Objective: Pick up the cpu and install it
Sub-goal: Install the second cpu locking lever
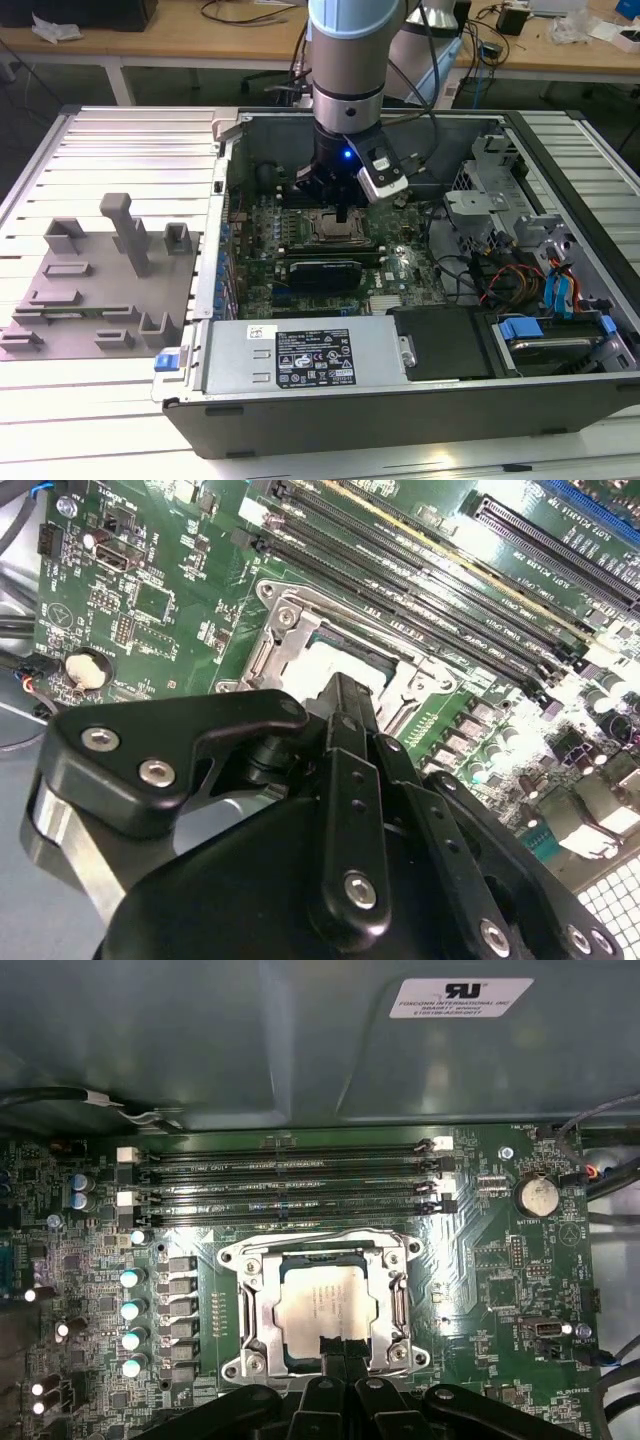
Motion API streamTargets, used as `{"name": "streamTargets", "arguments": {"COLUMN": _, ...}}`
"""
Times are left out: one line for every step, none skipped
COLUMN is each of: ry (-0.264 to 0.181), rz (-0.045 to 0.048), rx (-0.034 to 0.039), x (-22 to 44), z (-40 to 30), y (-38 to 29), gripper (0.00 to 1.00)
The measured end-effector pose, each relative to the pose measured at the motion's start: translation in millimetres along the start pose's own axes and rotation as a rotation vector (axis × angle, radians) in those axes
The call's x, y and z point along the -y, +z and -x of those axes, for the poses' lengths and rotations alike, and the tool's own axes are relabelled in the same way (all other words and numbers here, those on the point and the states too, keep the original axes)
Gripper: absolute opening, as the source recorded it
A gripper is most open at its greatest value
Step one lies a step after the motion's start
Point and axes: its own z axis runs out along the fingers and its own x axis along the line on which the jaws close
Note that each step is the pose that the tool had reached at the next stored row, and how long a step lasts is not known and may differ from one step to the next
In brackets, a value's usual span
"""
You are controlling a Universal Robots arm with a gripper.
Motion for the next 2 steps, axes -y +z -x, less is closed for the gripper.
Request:
{"name": "streamTargets", "arguments": {"ry": 0.000, "rz": -0.0001, "rx": 0.0000, "x": 0.0, "z": 0.0, "y": 0.0, "gripper": 0.11}}
{"name": "streamTargets", "arguments": {"ry": 0.000, "rz": -0.0001, "rx": 0.0000, "x": 0.0, "z": 0.0, "y": 0.0, "gripper": 0.11}}
